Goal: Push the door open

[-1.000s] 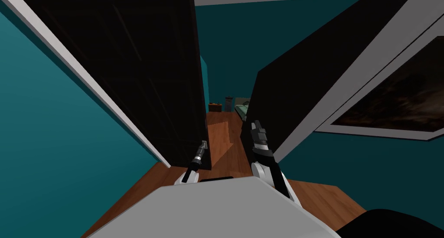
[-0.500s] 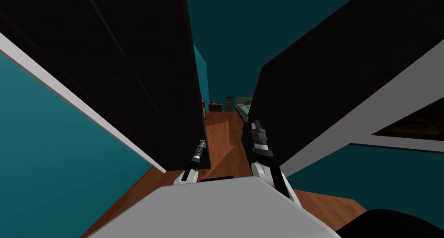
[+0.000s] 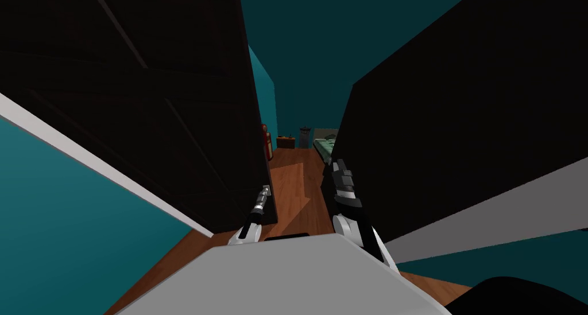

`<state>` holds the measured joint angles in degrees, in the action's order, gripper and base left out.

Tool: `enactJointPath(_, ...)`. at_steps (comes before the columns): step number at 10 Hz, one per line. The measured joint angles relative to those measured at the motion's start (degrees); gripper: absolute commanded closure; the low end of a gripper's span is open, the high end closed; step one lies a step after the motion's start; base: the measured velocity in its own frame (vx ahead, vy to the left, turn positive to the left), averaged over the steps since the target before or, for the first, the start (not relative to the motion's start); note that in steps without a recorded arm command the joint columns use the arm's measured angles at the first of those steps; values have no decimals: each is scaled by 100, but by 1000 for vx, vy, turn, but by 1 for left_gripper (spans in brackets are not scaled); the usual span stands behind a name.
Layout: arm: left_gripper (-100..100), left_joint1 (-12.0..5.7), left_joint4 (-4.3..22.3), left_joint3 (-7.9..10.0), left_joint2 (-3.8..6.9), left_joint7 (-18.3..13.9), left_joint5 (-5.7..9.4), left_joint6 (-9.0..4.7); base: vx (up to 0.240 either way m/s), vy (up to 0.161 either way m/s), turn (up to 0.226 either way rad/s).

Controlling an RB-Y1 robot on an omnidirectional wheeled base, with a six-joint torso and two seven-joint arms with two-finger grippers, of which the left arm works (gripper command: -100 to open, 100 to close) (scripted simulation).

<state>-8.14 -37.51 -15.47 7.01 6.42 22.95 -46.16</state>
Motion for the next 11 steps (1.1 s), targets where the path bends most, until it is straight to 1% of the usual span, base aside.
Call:
enactJointPath(1,100,20,-24,55,0,24,14,2,153,-73,53)
enactJointPath(2,100,-159,275,127,-41,15,32,-131,95,-63,11)
enactJointPath(3,100,-148,258,164,-10,2,43,-170,32,-29,4)
enactJointPath(4,100,-66,57,194,10,47,56,-69,97,-51,50)
enactJointPath(5,100,-63,90,243,1,68,68,-51,186,-93,72)
enactJointPath(6,100,-107,284,306,-24,59,82,-136,134,-73,40)
enactJointPath(7,100,0,123,354,-2,94,97,-88,115,-76,57)
enactJointPath(8,100,-17,104,429,14,118,121,-47,156,-71,64)
enactJointPath(9,100,-63,154,500,13,134,145,-33,176,-74,45)
enactJointPath(10,100,-95,209,566,18,143,165,-49,209,-64,46)
enactJointPath(11,100,136,-190,652,17,256,192,116,135,-51,37)
